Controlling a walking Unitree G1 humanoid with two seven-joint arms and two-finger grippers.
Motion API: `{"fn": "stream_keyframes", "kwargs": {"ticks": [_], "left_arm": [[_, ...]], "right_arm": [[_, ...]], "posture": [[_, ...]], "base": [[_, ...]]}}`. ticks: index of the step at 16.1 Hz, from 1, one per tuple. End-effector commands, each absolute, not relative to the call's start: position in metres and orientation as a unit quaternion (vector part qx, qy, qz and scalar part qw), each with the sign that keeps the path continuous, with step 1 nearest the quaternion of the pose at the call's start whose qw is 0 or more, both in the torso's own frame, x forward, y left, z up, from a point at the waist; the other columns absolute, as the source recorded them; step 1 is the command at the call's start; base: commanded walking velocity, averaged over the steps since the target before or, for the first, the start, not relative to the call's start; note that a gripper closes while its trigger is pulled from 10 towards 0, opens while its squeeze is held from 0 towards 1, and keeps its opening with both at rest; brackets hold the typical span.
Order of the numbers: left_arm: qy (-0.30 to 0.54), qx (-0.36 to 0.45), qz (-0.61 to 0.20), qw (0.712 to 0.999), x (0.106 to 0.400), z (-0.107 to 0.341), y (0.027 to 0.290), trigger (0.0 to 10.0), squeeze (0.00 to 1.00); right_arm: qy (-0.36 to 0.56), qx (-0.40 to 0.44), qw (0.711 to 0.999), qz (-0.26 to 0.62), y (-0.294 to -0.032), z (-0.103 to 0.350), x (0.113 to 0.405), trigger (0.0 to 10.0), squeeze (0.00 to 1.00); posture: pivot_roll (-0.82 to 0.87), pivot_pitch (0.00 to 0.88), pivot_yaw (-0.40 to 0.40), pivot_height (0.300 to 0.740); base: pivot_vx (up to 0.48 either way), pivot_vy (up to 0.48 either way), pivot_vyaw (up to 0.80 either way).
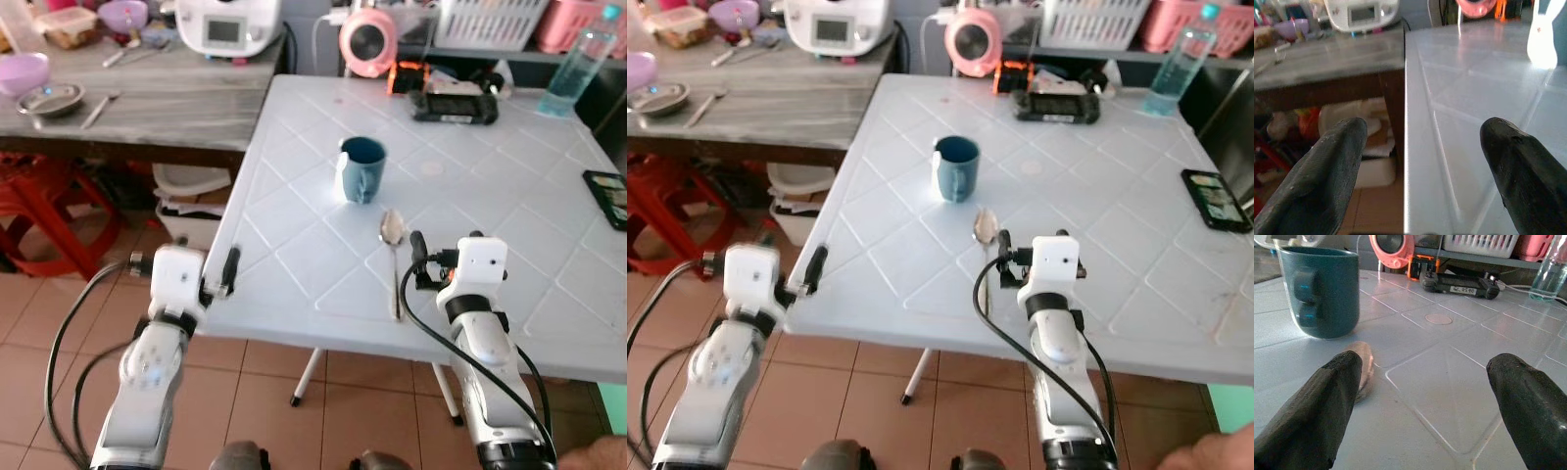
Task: Setting the table
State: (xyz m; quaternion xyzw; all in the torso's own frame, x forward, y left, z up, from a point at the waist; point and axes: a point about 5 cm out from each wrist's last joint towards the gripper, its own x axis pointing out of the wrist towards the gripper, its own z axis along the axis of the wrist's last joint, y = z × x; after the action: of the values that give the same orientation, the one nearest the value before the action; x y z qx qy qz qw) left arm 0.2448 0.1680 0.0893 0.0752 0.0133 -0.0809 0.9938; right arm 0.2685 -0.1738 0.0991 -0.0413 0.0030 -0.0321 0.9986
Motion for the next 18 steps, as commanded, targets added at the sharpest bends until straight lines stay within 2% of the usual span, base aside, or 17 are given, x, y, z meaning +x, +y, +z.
{"fn": "stream_keyframes", "kwargs": {"ticks": [1,8,10,12,18], "left_arm": [[-0.001,0.089,-0.088,0.992,0.245,0.098,0.168,10.0,0.00],[0.022,0.092,-0.098,0.991,0.241,0.095,0.167,10.0,0.00],[0.024,0.087,-0.108,0.990,0.240,0.096,0.164,10.0,0.00],[0.029,0.088,-0.111,0.990,0.239,0.096,0.165,10.0,0.00],[0.035,0.087,-0.118,0.989,0.238,0.097,0.164,10.0,0.00]], "right_arm": [[-0.009,-0.040,0.999,-0.027,-0.173,0.105,0.270,10.0,0.00],[0.046,-0.021,0.999,0.018,-0.156,0.107,0.292,10.0,0.00],[0.090,-0.008,0.996,0.027,-0.154,0.101,0.298,10.0,0.00],[0.135,0.009,0.990,0.037,-0.147,0.092,0.298,10.0,0.00],[0.164,0.027,0.984,0.066,-0.131,0.089,0.299,10.0,0.00]], "posture": [[0.01,0.000,-0.001,0.719],[0.02,0.016,0.004,0.719],[0.02,0.026,0.007,0.719],[0.02,0.039,0.009,0.719],[0.03,0.047,0.013,0.719]], "base": [[0.000,0.000,0.00],[0.000,0.000,0.00],[0.000,0.000,0.00],[0.000,0.000,0.00],[0.000,0.000,0.00]]}}
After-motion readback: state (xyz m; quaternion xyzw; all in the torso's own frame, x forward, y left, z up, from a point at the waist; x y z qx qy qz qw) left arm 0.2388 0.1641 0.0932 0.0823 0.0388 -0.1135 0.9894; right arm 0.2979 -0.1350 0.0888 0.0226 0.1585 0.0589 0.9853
